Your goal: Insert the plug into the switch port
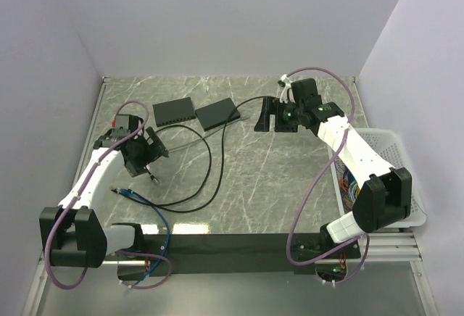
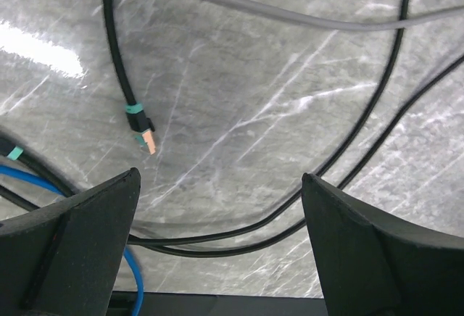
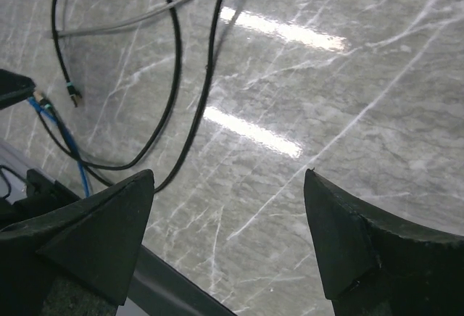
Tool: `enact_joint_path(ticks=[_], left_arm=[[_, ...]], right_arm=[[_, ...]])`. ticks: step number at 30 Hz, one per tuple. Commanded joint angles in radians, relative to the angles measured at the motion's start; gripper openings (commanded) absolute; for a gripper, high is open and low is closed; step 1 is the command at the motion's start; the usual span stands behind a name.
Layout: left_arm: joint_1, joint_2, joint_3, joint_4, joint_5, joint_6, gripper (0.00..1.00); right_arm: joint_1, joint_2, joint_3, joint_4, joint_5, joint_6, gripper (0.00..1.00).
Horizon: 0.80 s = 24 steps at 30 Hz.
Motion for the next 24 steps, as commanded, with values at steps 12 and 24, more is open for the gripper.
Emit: enact_joint_path(ticks=[12, 24], left_arm=[[0.001, -0.021, -0.087, 0.023, -0.070, -0.131, 0.99], [-0.006, 0.080, -0.126, 0.092, -0.176, -0.166, 0.81]], right_arm=[[0.043, 0.028, 0.012, 0.035, -0.102, -0.037, 0.92], [0.043, 0.087, 0.055, -0.005, -0.108, -0.050, 0.88]])
